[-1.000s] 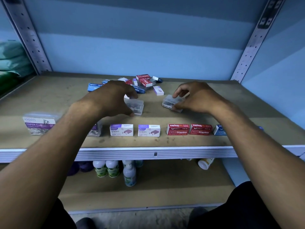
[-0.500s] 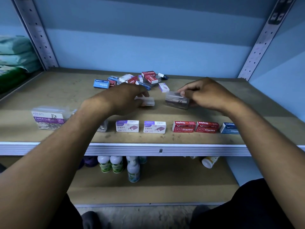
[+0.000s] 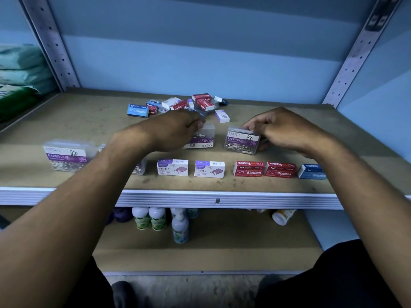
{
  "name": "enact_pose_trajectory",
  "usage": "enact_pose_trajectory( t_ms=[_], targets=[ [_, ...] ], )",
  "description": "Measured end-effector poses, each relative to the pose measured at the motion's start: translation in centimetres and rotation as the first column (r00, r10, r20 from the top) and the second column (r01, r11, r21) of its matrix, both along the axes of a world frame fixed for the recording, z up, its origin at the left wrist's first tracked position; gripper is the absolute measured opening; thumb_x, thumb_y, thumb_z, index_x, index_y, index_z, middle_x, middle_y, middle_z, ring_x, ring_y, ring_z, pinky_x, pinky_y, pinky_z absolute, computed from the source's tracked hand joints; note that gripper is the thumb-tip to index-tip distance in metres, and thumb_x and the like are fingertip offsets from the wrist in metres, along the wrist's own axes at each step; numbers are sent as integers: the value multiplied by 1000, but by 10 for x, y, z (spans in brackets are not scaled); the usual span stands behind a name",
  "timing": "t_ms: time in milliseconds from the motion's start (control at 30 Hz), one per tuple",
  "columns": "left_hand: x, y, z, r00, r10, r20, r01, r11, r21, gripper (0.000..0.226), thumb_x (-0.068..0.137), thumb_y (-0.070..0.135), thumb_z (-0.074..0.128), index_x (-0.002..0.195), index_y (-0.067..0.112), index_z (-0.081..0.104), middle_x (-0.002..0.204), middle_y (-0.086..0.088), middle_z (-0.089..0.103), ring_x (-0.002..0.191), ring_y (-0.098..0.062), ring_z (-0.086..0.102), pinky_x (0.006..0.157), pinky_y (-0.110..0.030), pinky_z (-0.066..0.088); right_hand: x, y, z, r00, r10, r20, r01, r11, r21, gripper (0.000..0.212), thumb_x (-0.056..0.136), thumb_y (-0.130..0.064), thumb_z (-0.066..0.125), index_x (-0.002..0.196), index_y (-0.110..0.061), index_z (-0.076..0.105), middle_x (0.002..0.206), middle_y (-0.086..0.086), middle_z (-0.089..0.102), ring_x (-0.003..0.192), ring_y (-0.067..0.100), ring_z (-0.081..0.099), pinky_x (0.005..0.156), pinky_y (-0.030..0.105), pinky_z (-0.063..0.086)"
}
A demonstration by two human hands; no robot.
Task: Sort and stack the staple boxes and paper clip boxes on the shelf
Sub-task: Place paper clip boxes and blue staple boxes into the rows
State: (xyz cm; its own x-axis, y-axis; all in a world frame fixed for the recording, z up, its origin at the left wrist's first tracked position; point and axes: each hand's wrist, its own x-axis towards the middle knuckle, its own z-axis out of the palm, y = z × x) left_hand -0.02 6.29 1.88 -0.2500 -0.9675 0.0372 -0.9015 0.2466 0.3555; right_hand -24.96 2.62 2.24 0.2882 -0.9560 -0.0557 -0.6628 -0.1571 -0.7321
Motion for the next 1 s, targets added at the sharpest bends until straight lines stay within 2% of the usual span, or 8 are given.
enact_pose_trajectory(
  t_ms=[67, 200, 300, 433, 567, 700, 800, 1000],
  targets=[
    [-1, 0, 1, 999, 21, -29, -21, 1000, -19, 37, 104, 35, 36, 137, 30, 51, 142, 8, 50, 127, -12, 46, 107, -31, 35, 1, 2, 1, 1000, 2, -9, -2, 1000, -6, 30, 105, -16, 47, 107, -18, 77, 94, 2, 79, 86, 22, 76, 78, 32, 62],
    [-3, 1, 4, 997, 18, -70, -21, 999, -39, 45, 94, 46, 53, 136, 30, 52, 135, 10, 54, 104, -4, 44, 87, -18, 30, 3, 5, 5, 999, -3, -46, 0, 999, -54, 25, 103, -31, 52, 107, -25, 77, 96, -8, 78, 88, 16, 74, 84, 31, 61],
    [-3, -1, 4, 999, 26, -30, -27, 999, -24, 61, 83, 51, 68, 138, 33, 48, 138, 11, 51, 111, -4, 46, 92, -21, 35, 4, 7, 6, 993, 22, -112, -34, 993, -109, 20, 95, -42, 64, 107, -30, 76, 101, -18, 74, 94, -2, 66, 85, 16, 48],
    [-6, -7, -1, 998, 55, 39, -54, 998, -26, 66, 77, 47, 75, 137, 35, 48, 141, 8, 51, 126, -14, 48, 101, -31, 42, 6, 8, 7, 986, 47, -159, -66, 990, -121, 26, 88, -32, 75, 114, -28, 74, 100, -18, 71, 89, -5, 63, 67, 3, 43],
    [-10, -10, -2, 998, 56, 33, -53, 996, -78, 54, 77, 39, 77, 125, 26, 57, 127, 3, 58, 111, -17, 52, 87, -29, 44, 5, 6, 7, 981, 63, -183, -84, 990, -111, 37, 84, -20, 80, 119, -28, 71, 104, -15, 70, 84, -5, 61, 62, 2, 42],
    [-12, -12, 2, 972, 62, -229, -96, 985, -143, 42, 70, 31, 81, 108, 26, 62, 105, 9, 64, 91, -9, 60, 75, -26, 49, 4, 5, 6, 981, 59, -184, -83, 988, -126, 36, 83, -20, 80, 117, -29, 72, 102, -15, 71, 83, -2, 62, 66, 7, 43],
    [-11, -9, 9, 940, 57, -336, -128, 973, -192, 43, 67, 34, 83, 104, 31, 63, 94, 15, 64, 80, 0, 57, 64, -17, 43, 4, 5, 5, 981, 58, -183, -84, 988, -133, 35, 83, -20, 80, 116, -29, 73, 98, -16, 70, 86, 1, 64, 68, 10, 44],
    [0, -5, 11, 948, 47, -314, -105, 980, -168, 43, 67, 38, 84, 105, 35, 64, 93, 17, 65, 77, 4, 58, 65, -14, 41, 4, 6, 5, 983, 59, -174, -82, 989, -126, 36, 83, -20, 81, 116, -30, 72, 100, -15, 70, 95, 6, 67, 75, 15, 47]
  ],
)
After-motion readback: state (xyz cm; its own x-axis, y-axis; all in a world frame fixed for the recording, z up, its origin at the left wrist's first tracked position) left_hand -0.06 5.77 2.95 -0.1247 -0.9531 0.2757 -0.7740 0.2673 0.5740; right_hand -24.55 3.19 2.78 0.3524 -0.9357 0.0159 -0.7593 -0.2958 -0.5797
